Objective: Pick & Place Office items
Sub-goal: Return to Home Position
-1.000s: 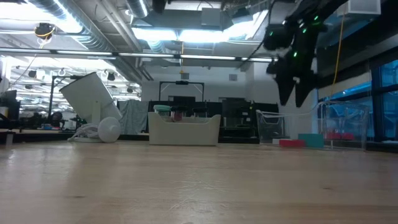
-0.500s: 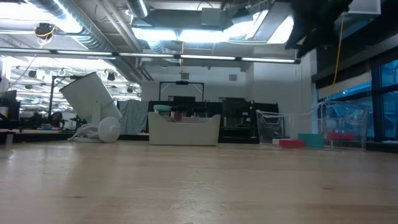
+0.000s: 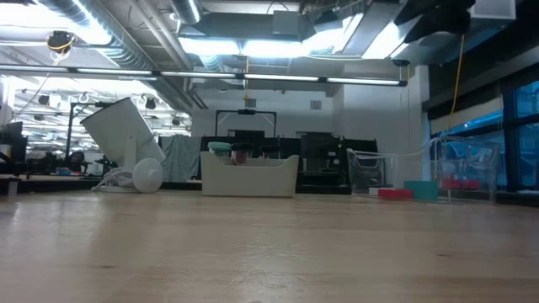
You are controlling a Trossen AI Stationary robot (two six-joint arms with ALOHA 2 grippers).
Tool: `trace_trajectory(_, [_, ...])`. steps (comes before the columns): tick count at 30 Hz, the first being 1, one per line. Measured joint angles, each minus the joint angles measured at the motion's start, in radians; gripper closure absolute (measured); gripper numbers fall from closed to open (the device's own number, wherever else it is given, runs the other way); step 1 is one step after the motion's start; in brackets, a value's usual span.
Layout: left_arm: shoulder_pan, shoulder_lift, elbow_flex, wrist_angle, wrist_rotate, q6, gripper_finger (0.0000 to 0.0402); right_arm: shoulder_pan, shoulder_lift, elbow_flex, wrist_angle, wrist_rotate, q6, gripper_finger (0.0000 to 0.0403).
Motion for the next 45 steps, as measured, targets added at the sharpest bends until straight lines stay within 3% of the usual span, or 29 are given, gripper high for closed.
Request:
trace_trajectory(8, [-0.046, -0.029, -0.005, -0.061, -0.091, -0.034, 0.0190, 0.209, 0.000, -0.186, 0.278, 0.021, -0.056, 0.0080])
trace_trajectory(14, [-0.052, -0.028, -0.005, -0.072, -0.108, -0.053, 0.0190, 0.289, -0.020, -0.307, 0.399, 0.004, -0.066, 0.0080])
trace_trajectory(30, [-0.052, -0.028, -0.005, -0.072, -0.108, -0.078, 0.0190, 0.309, -0.227, -0.659, 0.770, -0.021, -0.098, 0.0080])
trace_trajectory(45, [-0.052, -0.028, -0.005, -0.094, -0.109, -0.079, 0.0190, 0.309, -0.356, -0.823, 0.994, -0.077, -0.186, 0.0080])
